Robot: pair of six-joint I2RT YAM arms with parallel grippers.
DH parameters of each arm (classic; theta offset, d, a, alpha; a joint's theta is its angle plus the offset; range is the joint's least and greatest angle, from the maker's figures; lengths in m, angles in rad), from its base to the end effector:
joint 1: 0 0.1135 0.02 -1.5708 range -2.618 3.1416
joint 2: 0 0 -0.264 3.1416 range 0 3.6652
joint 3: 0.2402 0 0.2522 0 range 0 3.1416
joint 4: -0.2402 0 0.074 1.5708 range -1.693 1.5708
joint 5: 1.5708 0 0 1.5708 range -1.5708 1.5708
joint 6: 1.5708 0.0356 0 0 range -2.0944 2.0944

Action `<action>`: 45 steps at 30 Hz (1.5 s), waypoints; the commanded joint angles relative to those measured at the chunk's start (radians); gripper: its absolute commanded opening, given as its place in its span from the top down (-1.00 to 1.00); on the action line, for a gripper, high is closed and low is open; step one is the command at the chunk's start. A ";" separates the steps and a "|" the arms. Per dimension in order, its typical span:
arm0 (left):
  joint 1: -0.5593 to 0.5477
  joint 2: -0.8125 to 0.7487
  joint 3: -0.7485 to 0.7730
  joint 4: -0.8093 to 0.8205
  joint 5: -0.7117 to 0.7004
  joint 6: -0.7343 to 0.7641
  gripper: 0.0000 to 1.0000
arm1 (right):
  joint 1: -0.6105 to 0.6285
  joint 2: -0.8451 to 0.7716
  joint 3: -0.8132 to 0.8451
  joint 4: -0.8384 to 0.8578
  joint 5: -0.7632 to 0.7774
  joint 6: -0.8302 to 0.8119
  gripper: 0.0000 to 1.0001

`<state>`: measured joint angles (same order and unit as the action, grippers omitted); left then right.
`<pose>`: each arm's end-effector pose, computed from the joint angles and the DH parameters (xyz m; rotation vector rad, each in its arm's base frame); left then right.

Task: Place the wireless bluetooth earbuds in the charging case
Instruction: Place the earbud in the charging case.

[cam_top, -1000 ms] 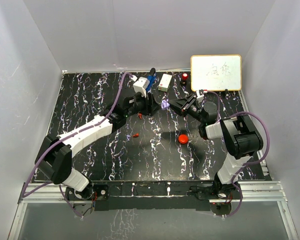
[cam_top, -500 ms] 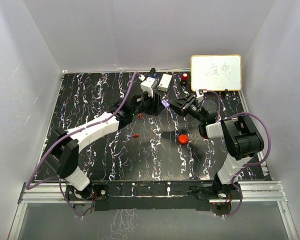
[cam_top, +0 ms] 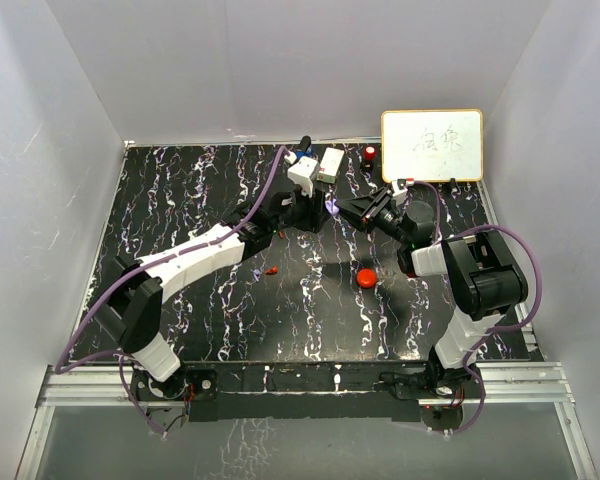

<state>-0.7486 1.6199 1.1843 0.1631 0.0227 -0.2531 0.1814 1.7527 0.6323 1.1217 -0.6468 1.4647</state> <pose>0.2822 -0.2632 0.2987 0.4831 1.8427 -0.7131 0.3215 0.0808 0.1789 0.5888 1.7896 1.7184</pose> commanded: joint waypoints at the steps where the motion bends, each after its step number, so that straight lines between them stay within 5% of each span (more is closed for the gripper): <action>1: -0.005 0.001 0.038 -0.001 -0.044 0.018 0.05 | -0.001 -0.030 0.033 0.045 0.001 -0.014 1.00; 45: -0.018 0.032 0.052 0.018 -0.088 0.015 0.05 | 0.000 -0.030 0.032 0.049 -0.001 -0.012 1.00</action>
<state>-0.7624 1.6497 1.1938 0.1780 -0.0460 -0.2459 0.1814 1.7527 0.6323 1.1217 -0.6468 1.4647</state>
